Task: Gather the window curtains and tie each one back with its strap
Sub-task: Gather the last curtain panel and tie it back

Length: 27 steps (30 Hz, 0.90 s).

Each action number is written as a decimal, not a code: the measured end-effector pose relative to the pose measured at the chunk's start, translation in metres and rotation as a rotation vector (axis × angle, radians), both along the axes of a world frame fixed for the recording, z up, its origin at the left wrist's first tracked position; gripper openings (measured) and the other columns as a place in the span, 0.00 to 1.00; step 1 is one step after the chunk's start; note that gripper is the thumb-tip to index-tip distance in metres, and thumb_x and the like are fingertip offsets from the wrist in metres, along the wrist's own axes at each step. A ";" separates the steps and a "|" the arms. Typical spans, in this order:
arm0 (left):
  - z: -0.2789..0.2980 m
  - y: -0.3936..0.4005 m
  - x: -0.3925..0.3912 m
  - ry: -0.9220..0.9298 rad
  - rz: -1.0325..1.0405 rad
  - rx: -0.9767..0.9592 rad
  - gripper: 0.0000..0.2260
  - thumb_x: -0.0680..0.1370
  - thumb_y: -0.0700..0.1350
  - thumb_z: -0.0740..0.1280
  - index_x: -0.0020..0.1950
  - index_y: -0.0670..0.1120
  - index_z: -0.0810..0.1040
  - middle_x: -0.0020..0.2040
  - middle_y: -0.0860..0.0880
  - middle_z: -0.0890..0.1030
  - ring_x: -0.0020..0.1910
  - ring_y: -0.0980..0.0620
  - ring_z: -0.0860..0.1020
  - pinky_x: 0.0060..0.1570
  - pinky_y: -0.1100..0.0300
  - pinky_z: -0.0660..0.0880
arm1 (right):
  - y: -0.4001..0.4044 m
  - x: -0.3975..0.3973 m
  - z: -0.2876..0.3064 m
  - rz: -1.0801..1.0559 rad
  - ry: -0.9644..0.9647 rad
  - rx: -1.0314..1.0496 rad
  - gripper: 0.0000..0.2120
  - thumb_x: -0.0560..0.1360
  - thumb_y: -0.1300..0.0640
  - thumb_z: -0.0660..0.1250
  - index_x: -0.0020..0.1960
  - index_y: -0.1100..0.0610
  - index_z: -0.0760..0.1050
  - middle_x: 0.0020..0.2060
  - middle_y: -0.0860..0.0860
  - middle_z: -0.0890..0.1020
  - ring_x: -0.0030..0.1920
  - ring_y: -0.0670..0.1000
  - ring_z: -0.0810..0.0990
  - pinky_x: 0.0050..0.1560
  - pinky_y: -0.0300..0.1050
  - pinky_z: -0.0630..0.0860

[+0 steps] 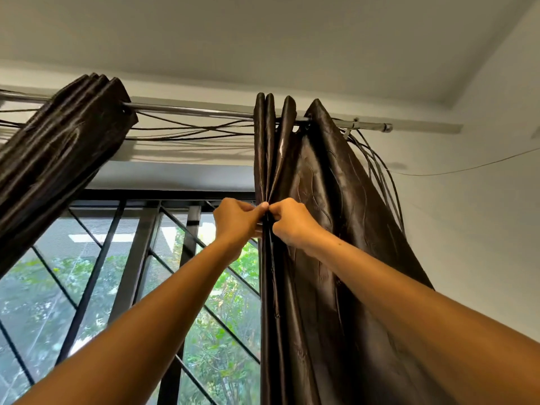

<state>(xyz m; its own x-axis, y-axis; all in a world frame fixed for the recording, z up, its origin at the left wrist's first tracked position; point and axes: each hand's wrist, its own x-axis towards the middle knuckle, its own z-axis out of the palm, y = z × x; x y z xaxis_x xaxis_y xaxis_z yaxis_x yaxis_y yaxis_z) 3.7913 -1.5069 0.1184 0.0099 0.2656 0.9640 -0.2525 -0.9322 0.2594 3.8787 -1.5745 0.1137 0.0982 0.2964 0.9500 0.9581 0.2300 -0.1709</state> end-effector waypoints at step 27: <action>0.018 0.013 0.022 -0.047 0.368 0.092 0.03 0.67 0.35 0.75 0.39 0.37 0.83 0.33 0.45 0.80 0.35 0.51 0.76 0.38 0.60 0.71 | -0.007 0.044 0.017 -0.250 0.099 0.218 0.18 0.71 0.69 0.66 0.60 0.60 0.78 0.55 0.58 0.81 0.57 0.59 0.79 0.58 0.53 0.76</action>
<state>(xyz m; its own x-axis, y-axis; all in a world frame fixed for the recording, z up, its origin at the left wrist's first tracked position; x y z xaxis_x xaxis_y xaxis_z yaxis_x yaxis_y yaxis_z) 3.8138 -1.4936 0.1367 -0.1144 0.1556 0.9812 0.0940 -0.9815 0.1667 3.9229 -1.5817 0.1307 0.2369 0.0429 0.9706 0.9707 0.0317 -0.2383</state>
